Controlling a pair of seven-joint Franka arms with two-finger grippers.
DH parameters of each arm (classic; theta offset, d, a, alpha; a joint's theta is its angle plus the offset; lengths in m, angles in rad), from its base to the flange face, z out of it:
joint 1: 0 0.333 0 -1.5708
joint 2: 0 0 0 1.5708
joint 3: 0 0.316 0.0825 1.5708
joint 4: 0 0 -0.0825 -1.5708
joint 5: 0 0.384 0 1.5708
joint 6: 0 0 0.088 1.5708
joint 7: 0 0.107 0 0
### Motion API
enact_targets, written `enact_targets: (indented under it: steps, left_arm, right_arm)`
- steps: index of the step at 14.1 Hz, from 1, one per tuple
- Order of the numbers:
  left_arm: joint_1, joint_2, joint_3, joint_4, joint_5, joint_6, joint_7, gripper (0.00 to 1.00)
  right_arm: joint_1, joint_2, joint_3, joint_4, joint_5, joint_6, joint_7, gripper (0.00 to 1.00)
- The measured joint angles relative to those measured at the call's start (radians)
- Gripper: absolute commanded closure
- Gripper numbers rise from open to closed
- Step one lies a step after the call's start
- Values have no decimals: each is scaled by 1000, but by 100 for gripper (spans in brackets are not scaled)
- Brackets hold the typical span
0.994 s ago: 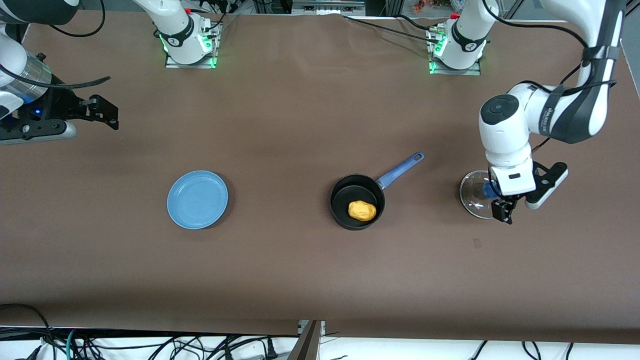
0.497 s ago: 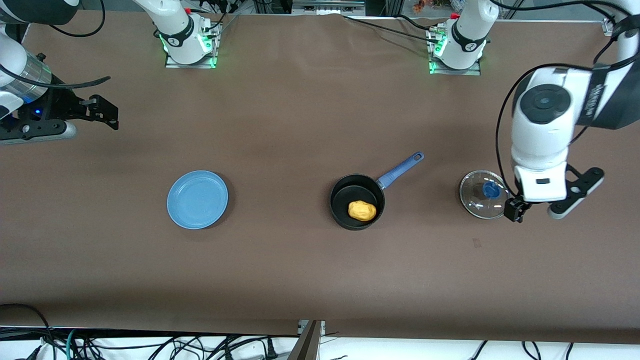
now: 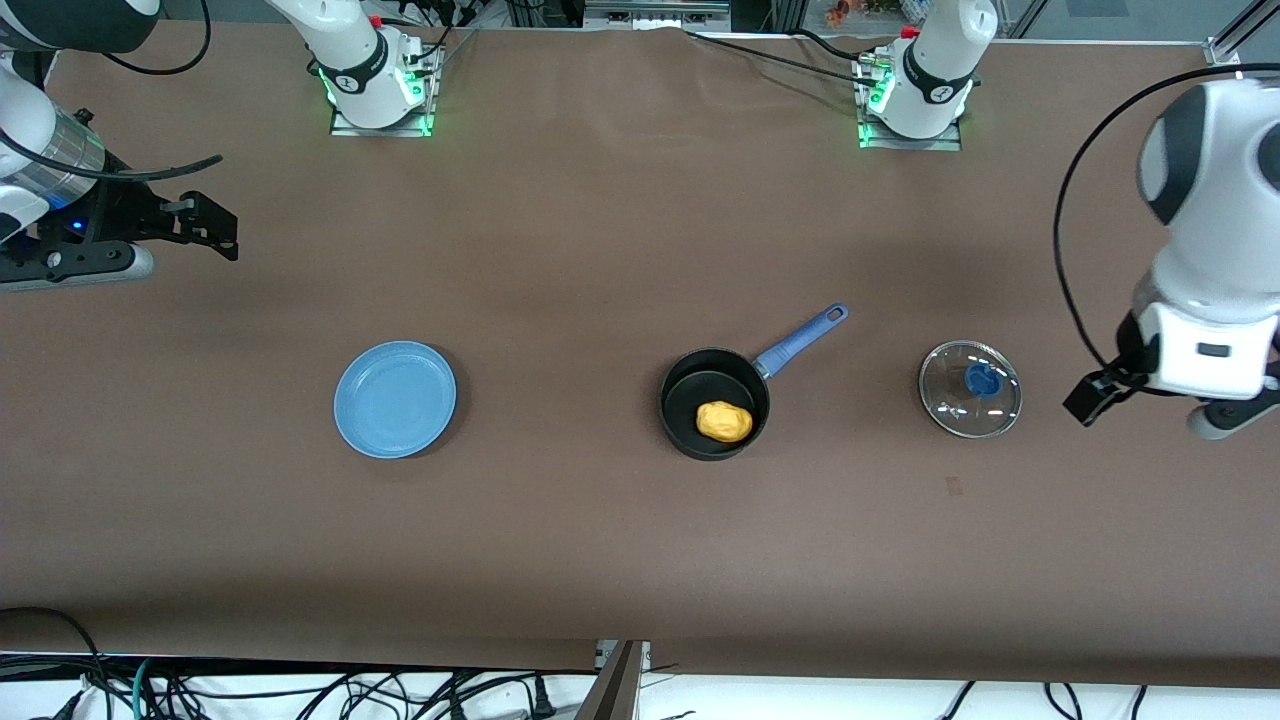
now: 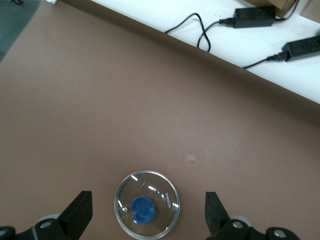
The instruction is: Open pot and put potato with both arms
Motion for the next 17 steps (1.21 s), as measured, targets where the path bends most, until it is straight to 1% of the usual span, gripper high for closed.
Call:
enact_targets:
  steps: [4, 6, 9, 11, 17]
  left_arm:
    - [77, -10, 1, 27, -154, -49, 250, 0]
    - [109, -19, 2, 29, -197, -71, 378, 0]
    - [147, -41, 2, 31, -228, -103, 518, 0]
    - [160, -59, 2, 32, -231, -121, 554, 0]
    - [161, -125, -10, 39, -230, -171, 573, 0]
  right_arm:
    - [0, 0, 0, 3, 0, 0, 0, 0]
    - [0, 0, 0, 3, 0, 0, 0, 0]
    - [0, 0, 0, 3, 0, 0, 0, 0]
    - [0, 0, 0, 3, 0, 0, 0, 0]
    - [0, 0, 0, 3, 0, 0, 0, 0]
